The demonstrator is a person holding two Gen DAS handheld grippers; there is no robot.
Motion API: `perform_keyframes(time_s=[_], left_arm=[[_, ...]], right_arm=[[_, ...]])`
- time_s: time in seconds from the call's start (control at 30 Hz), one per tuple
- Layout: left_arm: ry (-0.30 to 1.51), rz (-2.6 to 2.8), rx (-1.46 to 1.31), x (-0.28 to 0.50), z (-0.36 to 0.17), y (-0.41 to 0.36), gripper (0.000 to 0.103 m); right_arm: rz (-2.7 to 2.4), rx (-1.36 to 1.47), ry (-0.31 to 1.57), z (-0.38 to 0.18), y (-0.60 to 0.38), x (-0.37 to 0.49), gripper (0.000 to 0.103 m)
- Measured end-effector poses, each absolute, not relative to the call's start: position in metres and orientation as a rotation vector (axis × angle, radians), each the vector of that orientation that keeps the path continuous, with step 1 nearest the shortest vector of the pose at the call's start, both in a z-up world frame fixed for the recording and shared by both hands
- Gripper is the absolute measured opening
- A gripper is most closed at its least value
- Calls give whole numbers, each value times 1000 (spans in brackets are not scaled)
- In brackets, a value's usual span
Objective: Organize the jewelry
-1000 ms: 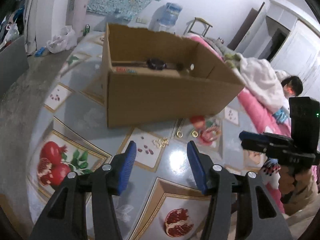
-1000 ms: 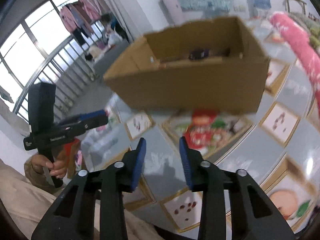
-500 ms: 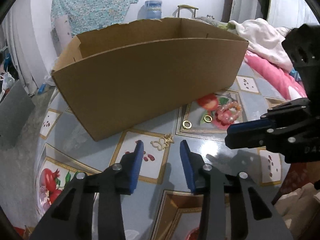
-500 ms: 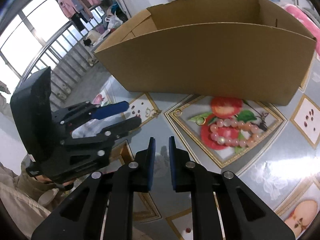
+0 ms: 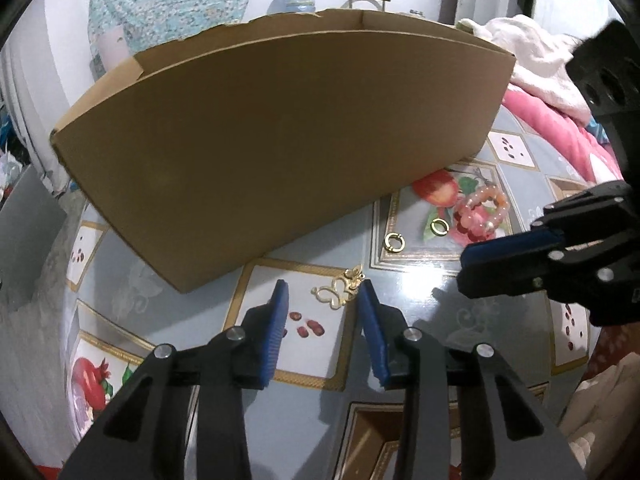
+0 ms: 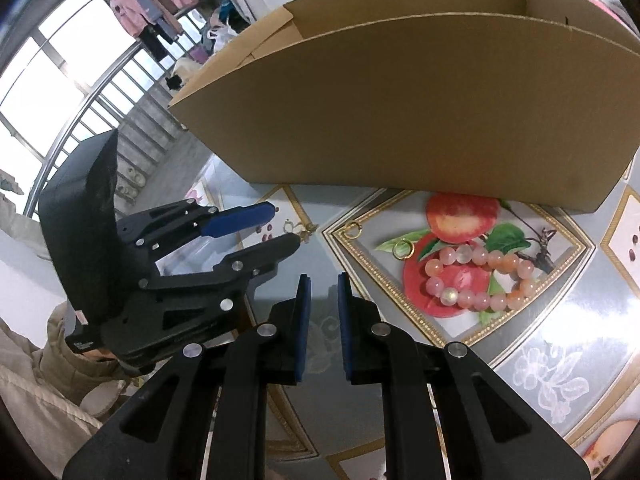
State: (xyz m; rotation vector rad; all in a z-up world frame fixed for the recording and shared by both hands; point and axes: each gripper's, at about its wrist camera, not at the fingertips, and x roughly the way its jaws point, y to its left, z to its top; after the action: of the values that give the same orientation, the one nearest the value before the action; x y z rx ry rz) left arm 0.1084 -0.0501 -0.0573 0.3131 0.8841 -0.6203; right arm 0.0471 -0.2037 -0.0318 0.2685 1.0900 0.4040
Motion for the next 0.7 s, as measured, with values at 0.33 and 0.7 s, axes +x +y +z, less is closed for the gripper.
perform_keyframes(time_s=[0.33, 0.7], left_arm=[[870, -635, 329, 109, -57, -56, 20], [881, -599, 321, 100, -56, -39, 20]], right_arm=[[396, 289, 1092, -31, -212, 47, 13], [425, 234, 1041, -18, -202, 45, 14]])
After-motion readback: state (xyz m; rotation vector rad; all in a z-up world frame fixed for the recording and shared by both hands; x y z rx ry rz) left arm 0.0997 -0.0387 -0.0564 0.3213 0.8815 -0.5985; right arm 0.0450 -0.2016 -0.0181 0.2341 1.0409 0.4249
